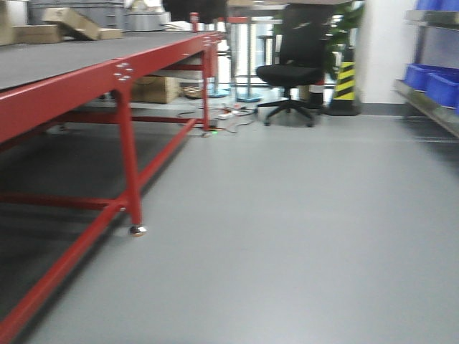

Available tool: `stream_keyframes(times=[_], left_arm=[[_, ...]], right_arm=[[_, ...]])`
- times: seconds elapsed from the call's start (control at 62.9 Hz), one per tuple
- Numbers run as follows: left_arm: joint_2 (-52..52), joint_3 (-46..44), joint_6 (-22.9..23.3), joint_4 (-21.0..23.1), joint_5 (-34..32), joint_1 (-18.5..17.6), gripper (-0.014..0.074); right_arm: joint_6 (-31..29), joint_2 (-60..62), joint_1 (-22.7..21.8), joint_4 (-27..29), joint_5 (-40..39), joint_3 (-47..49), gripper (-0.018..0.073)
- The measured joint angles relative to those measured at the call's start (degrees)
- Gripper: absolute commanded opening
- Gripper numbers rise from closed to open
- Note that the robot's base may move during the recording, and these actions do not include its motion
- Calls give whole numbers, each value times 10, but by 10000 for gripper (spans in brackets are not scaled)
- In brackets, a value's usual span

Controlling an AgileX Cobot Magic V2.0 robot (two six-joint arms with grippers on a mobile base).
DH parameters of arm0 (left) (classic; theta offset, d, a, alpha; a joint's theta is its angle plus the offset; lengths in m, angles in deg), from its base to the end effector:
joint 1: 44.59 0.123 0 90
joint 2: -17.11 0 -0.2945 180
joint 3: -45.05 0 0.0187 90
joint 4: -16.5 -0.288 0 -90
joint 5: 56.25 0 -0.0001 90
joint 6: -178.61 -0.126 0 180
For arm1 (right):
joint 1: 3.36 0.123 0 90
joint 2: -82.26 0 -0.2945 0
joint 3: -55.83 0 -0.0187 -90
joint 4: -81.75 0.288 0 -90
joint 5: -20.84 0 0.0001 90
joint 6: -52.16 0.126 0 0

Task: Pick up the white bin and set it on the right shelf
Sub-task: 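Hold the bin with both grippers while the base turns away from the table, then hold the bin with both grippers while driving to the blue-crate shelving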

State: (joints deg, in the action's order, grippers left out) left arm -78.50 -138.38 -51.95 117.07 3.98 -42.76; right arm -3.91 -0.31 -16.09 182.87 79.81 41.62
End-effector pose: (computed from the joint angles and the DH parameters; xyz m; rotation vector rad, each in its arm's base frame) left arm 0.3837 -0.0954 0.4415 0.1552 1.6041 -1.4658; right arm 0.3325 0.0335 0.4126 0.0076 1.6034 1.2631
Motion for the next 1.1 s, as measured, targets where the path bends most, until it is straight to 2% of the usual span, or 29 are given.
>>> stream_keyframes(times=[1.096], left_arm=[[0, 0, 0, 0, 0, 0, -126]], right_arm=[[0, 1, 0, 0, 0, 0, 191]])
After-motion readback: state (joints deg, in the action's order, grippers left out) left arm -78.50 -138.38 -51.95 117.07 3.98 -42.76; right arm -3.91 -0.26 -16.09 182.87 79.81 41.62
